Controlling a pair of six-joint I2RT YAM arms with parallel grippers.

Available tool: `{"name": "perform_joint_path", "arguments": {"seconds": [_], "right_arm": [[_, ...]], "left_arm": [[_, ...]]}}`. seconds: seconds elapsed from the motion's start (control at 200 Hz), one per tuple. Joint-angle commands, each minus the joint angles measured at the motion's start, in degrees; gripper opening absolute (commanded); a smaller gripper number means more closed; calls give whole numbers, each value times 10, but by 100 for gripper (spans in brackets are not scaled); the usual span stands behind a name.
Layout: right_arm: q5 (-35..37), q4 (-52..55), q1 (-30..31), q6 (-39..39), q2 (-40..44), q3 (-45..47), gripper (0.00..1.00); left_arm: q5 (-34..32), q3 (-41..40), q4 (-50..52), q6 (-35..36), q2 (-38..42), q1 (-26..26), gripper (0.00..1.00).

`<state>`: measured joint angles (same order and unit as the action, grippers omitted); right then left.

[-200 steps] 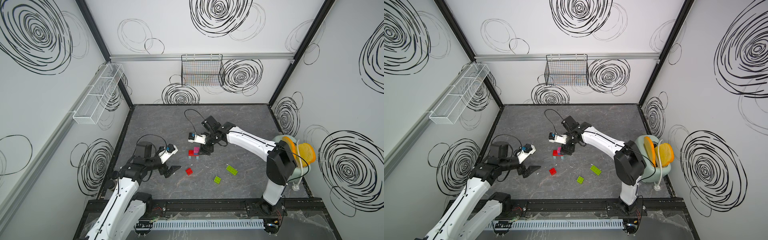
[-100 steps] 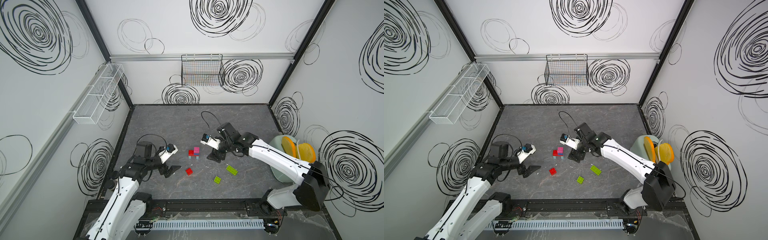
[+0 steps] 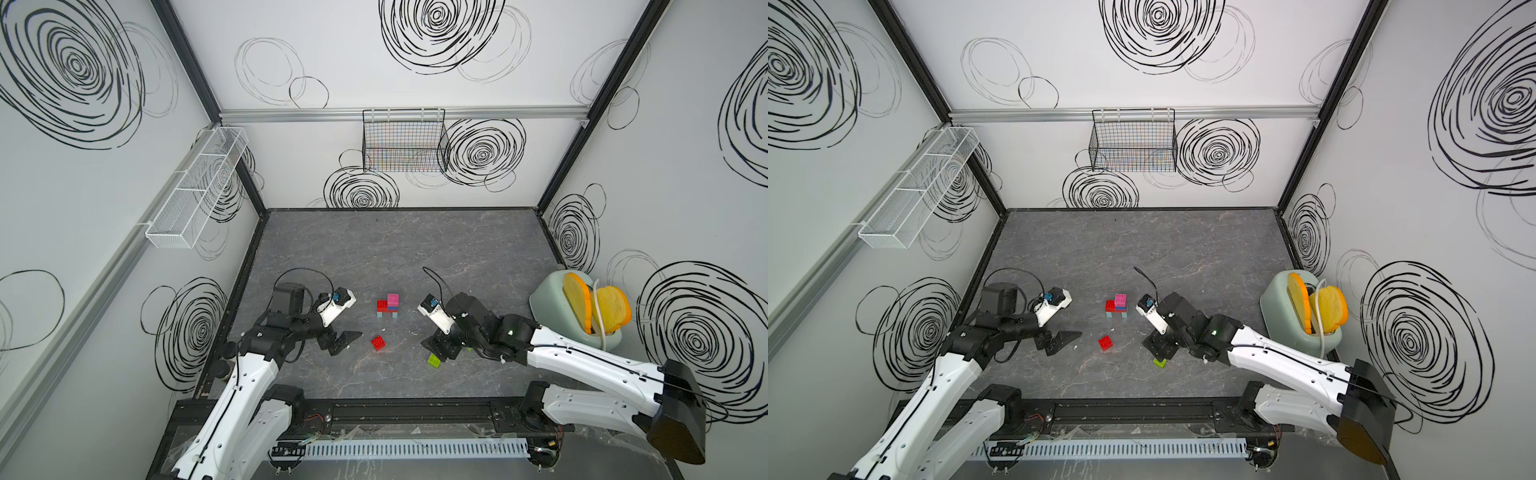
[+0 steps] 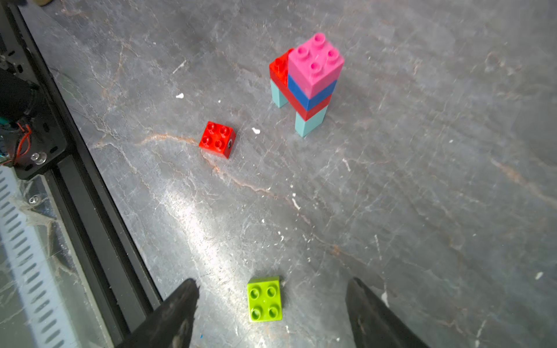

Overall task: Assemble a giraffe with lego
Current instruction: Pick up the lego brick from the center of the board.

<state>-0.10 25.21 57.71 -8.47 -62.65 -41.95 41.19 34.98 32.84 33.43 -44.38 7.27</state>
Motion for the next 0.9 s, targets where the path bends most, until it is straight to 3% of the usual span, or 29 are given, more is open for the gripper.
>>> {"name": "perform_joint_path", "arguments": {"seconds": [0.0,0.255,0.665,0.895], "right_arm": [[44,1,12,-88,-6,18,79],[28,-27,25,-132,-7,68,78],[36,-20,48,-125,-158,44,73],[30,-24,55,-120,-177,38,65]], "left_arm": [[12,-2,-16,1,-4,-3,98],[10,-4,-14,5,-1,0,98],[9,-4,-17,3,-6,0,98],[9,-5,-17,4,-9,0,98]]}}
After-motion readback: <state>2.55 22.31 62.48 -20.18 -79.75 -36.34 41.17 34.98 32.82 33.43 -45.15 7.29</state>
